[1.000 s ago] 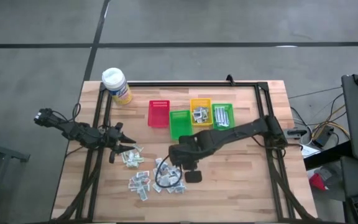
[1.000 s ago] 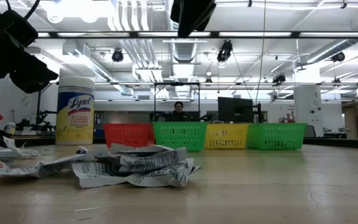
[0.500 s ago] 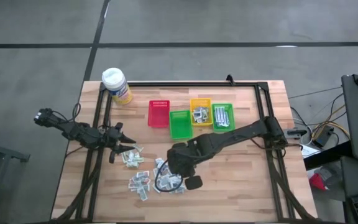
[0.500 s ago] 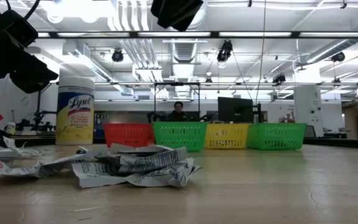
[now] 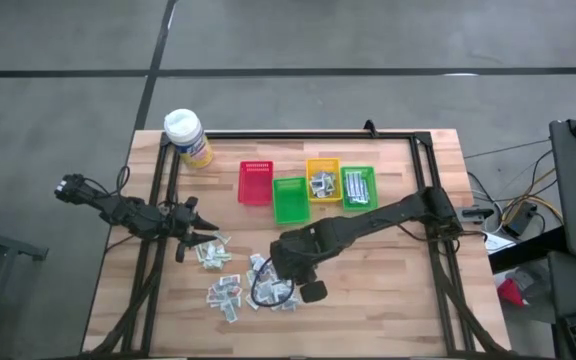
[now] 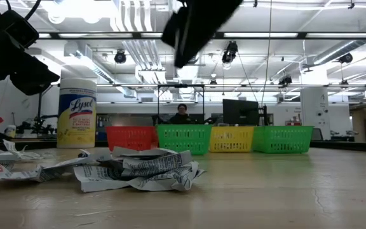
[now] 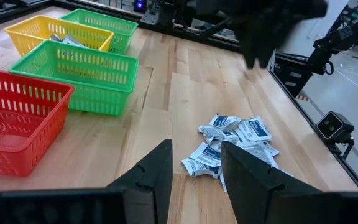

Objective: Pick & Place First Aid Supplies
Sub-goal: Put the alcohol pad into the yellow basket

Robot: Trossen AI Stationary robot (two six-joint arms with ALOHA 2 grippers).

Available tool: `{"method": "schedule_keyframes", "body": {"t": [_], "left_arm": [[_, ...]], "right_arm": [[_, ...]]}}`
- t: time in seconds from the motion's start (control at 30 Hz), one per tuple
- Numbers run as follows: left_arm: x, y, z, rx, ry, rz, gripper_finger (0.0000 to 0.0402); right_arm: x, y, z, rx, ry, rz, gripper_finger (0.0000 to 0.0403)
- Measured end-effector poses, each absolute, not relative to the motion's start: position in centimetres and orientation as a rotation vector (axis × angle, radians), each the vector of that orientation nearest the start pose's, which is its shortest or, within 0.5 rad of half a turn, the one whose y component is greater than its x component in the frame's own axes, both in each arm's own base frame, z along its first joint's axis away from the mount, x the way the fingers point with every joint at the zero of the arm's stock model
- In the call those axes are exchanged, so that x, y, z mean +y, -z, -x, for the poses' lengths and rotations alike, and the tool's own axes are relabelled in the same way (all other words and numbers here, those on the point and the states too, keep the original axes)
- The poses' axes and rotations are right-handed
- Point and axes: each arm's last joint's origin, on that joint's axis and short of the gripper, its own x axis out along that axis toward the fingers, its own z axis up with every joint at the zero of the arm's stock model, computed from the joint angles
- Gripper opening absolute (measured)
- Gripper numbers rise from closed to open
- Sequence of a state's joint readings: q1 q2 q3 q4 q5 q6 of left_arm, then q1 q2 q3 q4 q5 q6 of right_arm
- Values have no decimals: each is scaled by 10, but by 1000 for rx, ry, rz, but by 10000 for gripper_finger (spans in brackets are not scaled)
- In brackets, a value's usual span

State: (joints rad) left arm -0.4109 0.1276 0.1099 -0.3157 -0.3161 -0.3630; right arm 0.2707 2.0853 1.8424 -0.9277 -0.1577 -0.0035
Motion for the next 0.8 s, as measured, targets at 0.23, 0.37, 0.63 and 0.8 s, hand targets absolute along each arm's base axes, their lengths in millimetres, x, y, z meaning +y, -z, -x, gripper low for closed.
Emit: {"method": "schedule_keyframes", "body": {"t": [0.23, 0.37, 0.63, 0.8], "left_arm": [[-29, -162, -90, 324, 36, 243, 131], [-29, -162, -90, 324, 35, 248, 131], [-29, -162, -90, 324, 34, 257, 131], [-29, -161, -90, 325, 31, 270, 131]], "right_arm": [[122, -220, -420, 1176, -419, 128, 129], [123, -213, -422, 1128, -455, 179, 142], [121, -197, -418, 1133, -510, 263, 162], [121, -187, -418, 1100, -533, 300, 173]]}}
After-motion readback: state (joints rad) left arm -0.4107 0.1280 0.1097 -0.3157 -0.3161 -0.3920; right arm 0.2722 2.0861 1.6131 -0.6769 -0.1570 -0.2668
